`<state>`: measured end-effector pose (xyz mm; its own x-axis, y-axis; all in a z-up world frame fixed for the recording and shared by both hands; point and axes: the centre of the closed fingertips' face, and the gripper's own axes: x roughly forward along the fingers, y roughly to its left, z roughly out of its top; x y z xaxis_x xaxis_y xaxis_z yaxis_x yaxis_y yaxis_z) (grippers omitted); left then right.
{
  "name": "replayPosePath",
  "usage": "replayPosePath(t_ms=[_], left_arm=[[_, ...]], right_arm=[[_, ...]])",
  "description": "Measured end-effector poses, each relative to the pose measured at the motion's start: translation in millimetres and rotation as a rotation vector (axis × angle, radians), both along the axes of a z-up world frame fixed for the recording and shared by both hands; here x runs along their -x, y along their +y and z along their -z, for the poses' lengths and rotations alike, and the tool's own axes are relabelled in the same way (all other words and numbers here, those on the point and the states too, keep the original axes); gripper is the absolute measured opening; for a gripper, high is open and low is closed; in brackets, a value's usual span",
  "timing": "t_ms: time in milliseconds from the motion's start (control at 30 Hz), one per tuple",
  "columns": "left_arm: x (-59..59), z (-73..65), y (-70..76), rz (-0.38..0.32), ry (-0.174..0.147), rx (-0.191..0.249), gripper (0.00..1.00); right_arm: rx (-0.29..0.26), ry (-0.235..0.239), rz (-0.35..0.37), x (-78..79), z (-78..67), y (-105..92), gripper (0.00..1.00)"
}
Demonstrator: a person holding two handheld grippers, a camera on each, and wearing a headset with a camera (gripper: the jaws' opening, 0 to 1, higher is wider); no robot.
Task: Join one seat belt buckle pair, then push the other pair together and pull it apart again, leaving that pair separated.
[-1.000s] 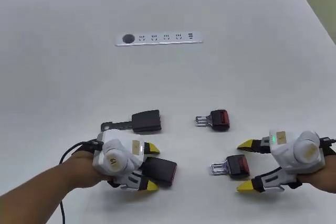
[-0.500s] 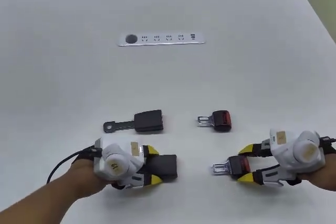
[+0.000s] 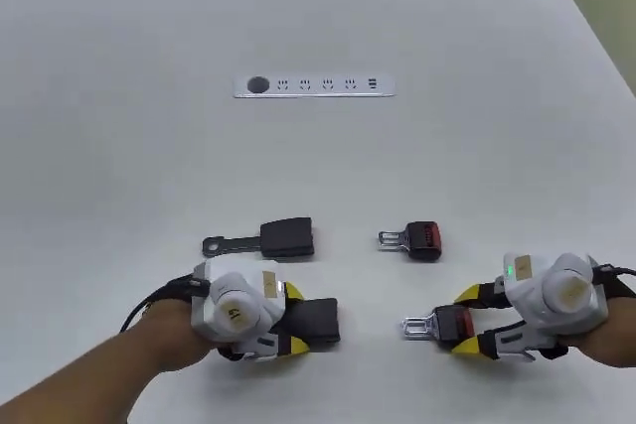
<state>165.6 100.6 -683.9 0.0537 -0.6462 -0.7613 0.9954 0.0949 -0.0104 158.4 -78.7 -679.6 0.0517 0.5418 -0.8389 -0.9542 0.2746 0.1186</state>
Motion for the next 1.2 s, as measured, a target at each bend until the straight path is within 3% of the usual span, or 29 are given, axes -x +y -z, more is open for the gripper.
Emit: replayPosePath(t_ms=[233, 600, 1200], left_arm=[[0.0, 1.1, -0.4, 0.032, 0.000, -0.019, 0.34], [1.6, -0.1, -1.0, 0.023, 0.005, -0.023, 0.34], [2.1, 1.5, -0.8, 0.024, 0.012, -0.031, 0.34]], right_arm=[[0.030, 0.005, -0.013, -4.0, 3.7, 2.7, 0.34], [0.036, 0.005, -0.034, -6.2, 6.8, 19.7, 0.33], [-0.027, -0.017, -0.052, -10.2, 8.9, 59.3, 0.33]])
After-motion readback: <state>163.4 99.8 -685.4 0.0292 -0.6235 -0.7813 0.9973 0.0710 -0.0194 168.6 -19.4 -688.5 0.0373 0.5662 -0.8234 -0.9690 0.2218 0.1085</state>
